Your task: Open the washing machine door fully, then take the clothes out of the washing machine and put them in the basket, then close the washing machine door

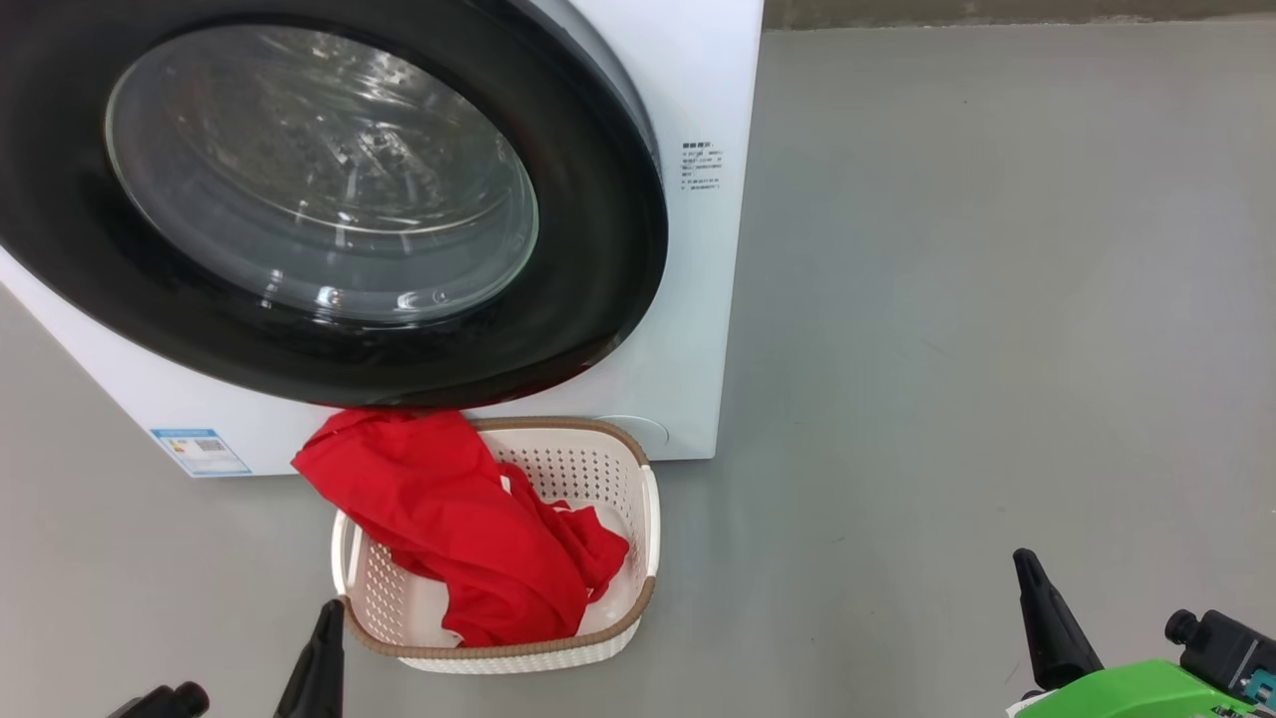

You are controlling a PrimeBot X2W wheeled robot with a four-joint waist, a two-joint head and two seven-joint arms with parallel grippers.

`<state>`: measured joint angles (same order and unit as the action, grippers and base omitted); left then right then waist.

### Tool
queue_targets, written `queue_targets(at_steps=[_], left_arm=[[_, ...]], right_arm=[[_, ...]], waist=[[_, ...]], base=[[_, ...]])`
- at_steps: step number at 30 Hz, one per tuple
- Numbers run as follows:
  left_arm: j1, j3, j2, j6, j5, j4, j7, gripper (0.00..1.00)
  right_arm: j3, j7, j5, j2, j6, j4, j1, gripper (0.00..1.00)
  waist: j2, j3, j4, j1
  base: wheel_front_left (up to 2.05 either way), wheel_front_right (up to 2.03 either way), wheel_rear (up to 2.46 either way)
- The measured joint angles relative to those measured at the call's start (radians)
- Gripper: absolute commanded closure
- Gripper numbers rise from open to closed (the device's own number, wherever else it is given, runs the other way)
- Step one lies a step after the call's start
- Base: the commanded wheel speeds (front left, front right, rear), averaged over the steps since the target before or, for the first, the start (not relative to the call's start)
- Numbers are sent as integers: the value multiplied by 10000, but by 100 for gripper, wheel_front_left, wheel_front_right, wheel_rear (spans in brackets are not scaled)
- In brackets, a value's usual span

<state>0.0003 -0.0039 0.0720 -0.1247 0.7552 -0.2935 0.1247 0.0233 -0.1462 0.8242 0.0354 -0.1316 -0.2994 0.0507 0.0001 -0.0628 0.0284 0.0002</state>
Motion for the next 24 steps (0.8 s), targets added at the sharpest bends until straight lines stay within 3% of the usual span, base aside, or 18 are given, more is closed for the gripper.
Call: queue_targets(at_steps=[24], left_arm=[[-106, 186, -40, 2, 2650, 54, -658, 100]], right_arm=[[222, 679, 2510, 92, 0, 96, -369, 100]], waist=[[0, 184, -88, -1]], base=[[0, 0, 0]])
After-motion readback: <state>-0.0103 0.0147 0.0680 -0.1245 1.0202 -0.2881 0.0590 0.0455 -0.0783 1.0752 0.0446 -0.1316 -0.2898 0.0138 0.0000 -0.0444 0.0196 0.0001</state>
